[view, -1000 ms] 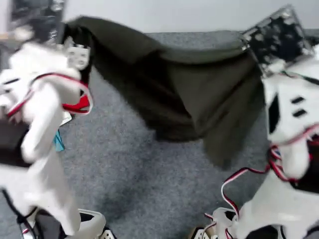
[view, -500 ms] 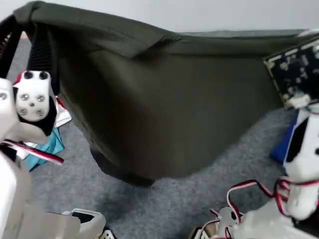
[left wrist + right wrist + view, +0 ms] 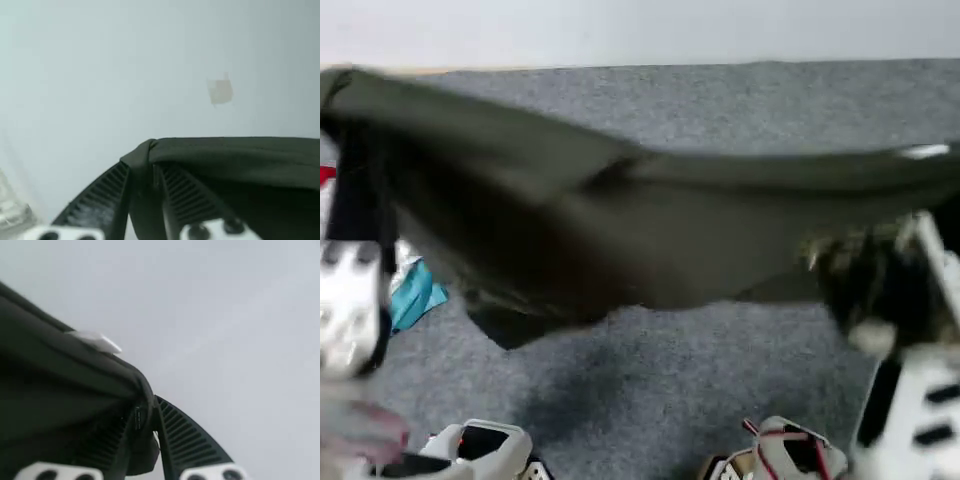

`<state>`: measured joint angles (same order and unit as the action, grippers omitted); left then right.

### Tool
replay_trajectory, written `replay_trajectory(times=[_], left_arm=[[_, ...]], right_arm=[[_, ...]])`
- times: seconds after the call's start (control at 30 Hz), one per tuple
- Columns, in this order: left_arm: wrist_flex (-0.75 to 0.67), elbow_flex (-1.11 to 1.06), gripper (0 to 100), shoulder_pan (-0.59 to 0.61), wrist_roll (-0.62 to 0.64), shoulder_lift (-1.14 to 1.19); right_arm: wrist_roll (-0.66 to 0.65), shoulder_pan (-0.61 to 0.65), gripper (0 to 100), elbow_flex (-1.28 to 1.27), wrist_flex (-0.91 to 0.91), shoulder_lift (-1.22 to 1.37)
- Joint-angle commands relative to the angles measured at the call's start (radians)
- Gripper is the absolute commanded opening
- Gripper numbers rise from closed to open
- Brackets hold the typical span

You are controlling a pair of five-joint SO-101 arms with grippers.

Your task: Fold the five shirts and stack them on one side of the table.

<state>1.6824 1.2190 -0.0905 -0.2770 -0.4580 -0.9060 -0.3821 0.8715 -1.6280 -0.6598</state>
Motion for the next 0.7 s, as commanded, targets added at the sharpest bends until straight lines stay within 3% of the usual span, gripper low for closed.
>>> replay_trajectory(times=[0.0, 0.17, 0.3, 0.53, 0.67], left_arm=[[0.005, 0.008, 0, 0.025, -0.052, -0.061], [0.012, 0.005, 0, 0.172, -0.052, -0.098], [0.068, -0.042, 0, 0.173, -0.052, -0.097], [0.068, -0.449, 0, 0.164, -0.051, -0.097], [-0.018, -0.777, 0, 0.13, -0.055, -0.097]], right_arm=[[-0.028, -0.019, 1.0, 0.029, -0.018, -0.064], [-0.061, -0.019, 1.0, 0.028, -0.082, -0.102], [-0.052, -0.016, 1.0, 0.023, -0.137, -0.048], [-0.052, 0.073, 1.0, -0.207, -0.16, 0.076], [-0.052, 0.16, 1.0, -0.407, -0.157, 0.128]])
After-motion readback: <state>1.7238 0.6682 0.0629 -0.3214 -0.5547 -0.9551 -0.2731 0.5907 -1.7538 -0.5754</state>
